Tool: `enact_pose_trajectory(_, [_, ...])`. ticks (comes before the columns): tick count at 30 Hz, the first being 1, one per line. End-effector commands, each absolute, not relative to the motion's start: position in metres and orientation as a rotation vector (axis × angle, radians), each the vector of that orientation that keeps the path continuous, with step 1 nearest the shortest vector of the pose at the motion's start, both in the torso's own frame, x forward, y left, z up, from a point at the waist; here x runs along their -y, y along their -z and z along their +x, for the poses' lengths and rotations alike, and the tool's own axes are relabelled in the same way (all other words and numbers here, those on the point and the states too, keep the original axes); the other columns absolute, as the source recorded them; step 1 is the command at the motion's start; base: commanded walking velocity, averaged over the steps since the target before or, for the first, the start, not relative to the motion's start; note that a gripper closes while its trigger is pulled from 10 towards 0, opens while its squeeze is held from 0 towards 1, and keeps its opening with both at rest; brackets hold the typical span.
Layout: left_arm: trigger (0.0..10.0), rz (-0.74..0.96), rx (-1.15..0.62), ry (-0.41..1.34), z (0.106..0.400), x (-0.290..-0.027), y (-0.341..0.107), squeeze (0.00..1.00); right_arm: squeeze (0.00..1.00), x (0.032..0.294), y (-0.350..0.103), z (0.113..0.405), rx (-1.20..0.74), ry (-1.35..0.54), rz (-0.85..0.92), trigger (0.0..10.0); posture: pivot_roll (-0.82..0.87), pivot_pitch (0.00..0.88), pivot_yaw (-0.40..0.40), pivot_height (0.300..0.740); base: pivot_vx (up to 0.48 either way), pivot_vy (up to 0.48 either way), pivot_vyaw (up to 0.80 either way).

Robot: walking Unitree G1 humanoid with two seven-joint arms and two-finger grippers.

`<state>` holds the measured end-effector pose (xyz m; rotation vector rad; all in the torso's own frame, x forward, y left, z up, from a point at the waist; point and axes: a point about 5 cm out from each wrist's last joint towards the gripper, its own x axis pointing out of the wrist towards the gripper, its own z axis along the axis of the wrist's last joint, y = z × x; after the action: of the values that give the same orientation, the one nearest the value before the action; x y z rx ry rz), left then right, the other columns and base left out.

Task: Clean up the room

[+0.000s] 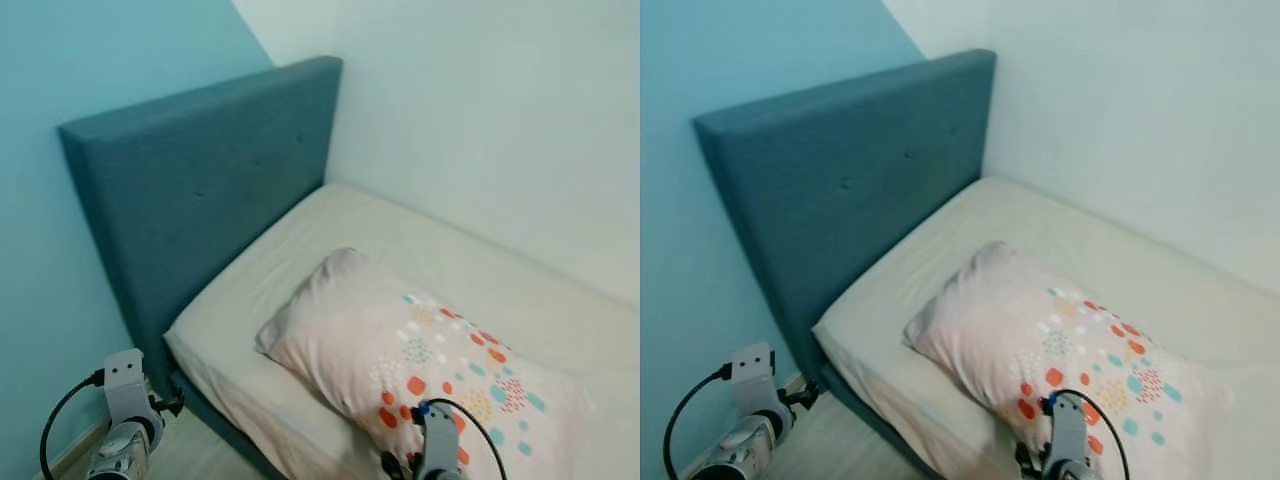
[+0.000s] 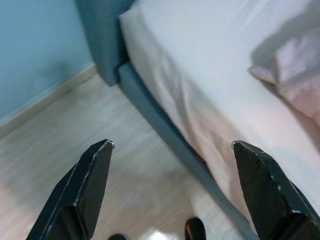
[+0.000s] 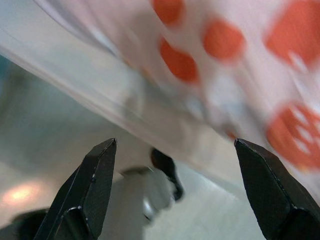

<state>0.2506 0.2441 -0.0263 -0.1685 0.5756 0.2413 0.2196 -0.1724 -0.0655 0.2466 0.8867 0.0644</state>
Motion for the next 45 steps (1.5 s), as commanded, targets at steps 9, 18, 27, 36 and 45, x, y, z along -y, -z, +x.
enact_pose_trajectory(9, [10.0,-0.184,-0.637,-0.276,0.241,-0.246,0.034,0.00,0.00,0.162,0.048,0.245,-0.797,-0.181,0.313,10.0,-0.02,0.000,-0.104,0.740,0.000,0.000,-0.78])
enact_pose_trajectory(18, [10.0,-0.169,-0.670,-0.288,0.236,-0.248,0.039,0.00,0.00,0.160,0.046,0.247,-0.789,-0.191,0.321,10.0,-0.02,0.000,-0.103,0.740,-0.117,0.180,-0.79])
enact_pose_trajectory(27, [10.0,-0.156,-0.674,-0.286,0.235,-0.249,0.038,0.00,0.00,0.161,0.040,0.255,-0.745,-0.163,0.390,10.0,-0.02,0.000,-0.097,0.740,0.000,0.000,-0.79])
enact_pose_trajectory(36, [10.0,-0.149,-0.681,-0.285,0.235,-0.248,0.039,0.00,0.00,0.165,0.035,0.262,-0.711,-0.118,0.409,10.0,-0.02,0.000,-0.099,0.740,0.000,0.000,-0.31])
enact_pose_trajectory(45, [10.0,-0.136,-0.678,-0.288,0.233,-0.249,0.040,0.00,0.00,0.165,0.022,0.277,-0.634,-0.078,0.609,10.0,-0.02,0.000,-0.100,0.725,0.000,0.000,0.00])
